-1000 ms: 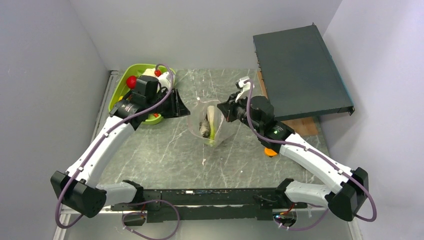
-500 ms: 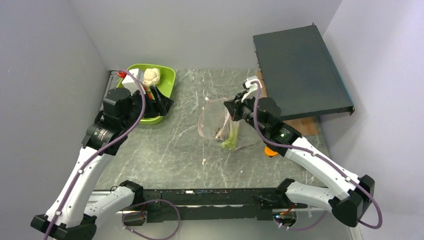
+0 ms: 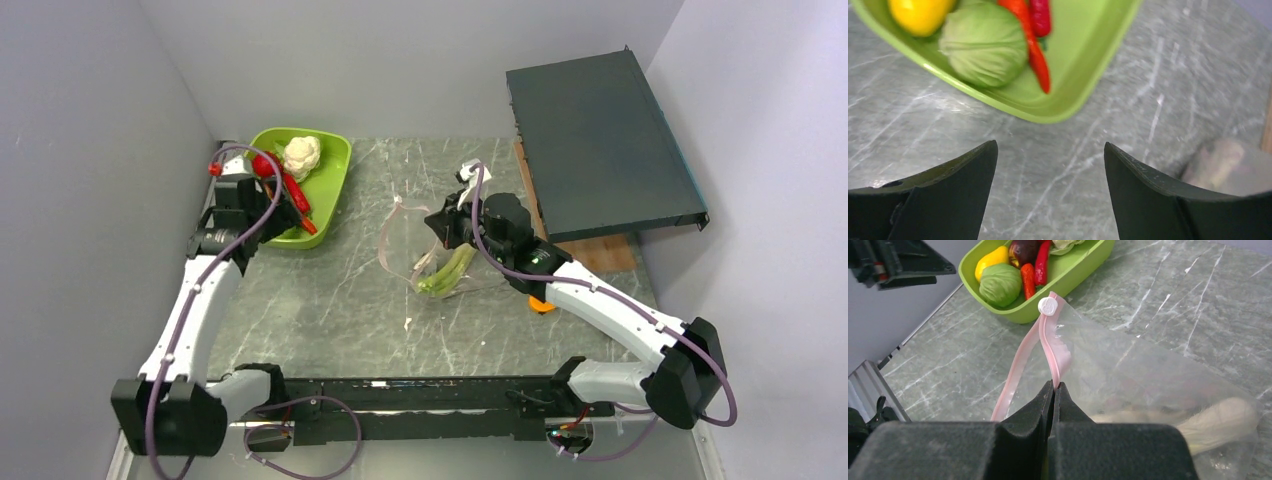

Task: Place the food in the zip-top bag and seal the zipper
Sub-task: Pick up the fake fruit from the bin.

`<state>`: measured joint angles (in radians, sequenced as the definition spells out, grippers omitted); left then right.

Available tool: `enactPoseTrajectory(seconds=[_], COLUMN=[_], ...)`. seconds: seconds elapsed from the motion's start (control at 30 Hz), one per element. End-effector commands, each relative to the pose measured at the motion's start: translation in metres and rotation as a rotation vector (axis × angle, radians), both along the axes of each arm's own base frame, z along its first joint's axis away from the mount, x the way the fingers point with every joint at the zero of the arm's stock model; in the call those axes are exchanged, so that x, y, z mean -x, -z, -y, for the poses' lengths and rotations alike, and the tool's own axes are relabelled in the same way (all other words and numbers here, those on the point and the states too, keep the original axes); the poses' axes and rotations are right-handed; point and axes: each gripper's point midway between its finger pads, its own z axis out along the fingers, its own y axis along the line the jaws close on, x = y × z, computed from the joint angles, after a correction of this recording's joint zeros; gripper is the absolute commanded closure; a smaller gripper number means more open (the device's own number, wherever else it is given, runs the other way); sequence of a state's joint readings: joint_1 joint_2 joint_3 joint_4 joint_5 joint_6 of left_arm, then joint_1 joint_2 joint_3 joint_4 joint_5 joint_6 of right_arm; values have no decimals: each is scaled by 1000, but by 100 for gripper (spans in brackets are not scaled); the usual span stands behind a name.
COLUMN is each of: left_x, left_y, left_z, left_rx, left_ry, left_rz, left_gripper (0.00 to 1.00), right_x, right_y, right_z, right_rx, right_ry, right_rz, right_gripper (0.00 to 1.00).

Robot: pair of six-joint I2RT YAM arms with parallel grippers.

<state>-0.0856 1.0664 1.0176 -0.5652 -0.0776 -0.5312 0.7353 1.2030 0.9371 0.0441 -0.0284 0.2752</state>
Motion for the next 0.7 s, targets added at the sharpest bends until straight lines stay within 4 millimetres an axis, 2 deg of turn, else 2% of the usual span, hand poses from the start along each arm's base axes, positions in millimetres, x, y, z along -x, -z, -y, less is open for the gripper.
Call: enactPoseTrajectory(seconds=[0.0,0.1,0.27,0.5,0.67], left_x=[-36,-63,-112,-164,-191], left_y=[3,24,52,65,79], left_z=[-38,-61,-84,-126,-134], left_rx=[58,108,116,-85,-203], left_ry=[-136,-216,-261,-318,-213], left_rz=[36,1,-79,-103,-133], left_gripper=[17,17,20,20,17], right_x=[-4,-3,2,3,2], right_y=[-26,-28,-28,-31,-29], right_z=[-6,-8,-10,-9,-12], right_rx=[-64,-73,-84,-83,-79], right_ry=[-13,-27,-51,-53,-57], right_rz=[79,85,78,80,69], right_gripper=[100,100,100,100,100])
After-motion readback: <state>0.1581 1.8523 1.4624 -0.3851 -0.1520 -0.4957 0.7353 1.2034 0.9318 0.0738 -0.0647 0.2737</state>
